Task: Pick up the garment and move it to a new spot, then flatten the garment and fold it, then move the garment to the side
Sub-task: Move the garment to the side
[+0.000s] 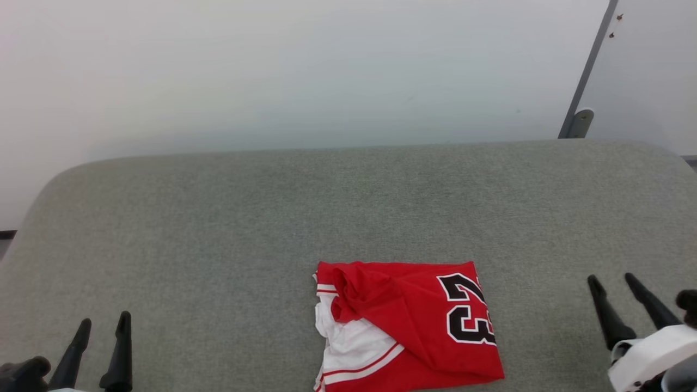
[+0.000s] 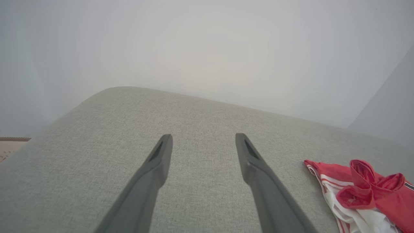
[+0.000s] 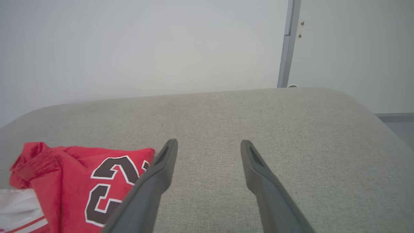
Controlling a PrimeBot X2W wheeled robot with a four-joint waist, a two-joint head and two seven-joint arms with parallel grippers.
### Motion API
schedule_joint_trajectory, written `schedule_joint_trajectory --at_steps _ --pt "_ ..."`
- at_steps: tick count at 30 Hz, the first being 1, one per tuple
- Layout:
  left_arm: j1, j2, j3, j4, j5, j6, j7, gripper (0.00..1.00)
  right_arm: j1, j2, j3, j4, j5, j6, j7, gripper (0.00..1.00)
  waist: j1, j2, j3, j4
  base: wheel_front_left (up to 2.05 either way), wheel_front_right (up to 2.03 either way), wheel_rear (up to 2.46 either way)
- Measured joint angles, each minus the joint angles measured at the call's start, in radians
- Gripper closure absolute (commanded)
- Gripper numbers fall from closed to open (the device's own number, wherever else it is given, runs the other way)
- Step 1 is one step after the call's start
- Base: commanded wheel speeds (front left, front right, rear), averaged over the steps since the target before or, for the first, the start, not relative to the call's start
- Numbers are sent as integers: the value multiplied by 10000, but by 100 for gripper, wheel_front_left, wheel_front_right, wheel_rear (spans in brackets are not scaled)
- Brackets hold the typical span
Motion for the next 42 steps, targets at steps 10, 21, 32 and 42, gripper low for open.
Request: schedule_joint_trajectory --at_steps 10,21,32,42 --pt "-37 15 -211 -221 -25 -40 115 0 -313 192 1034 -153 445 0 1367 0 0 0 58 499 0 0 0" --pt "-305 -94 -596 -236 19 -42 249 0 -1164 144 1977 876 991 0 3714 0 0 0 367 1391 0 0 0" --pt "-838 -205 -886 123 15 -159 213 0 -2483 384 2184 2865 1279 -4 6224 9 0 0 939 2215 0 0 0" --pt "-992 -203 -890 270 13 -203 127 0 -2879 384 2230 2828 1227 -2 6353 100 0 0 1092 2324 0 0 0"
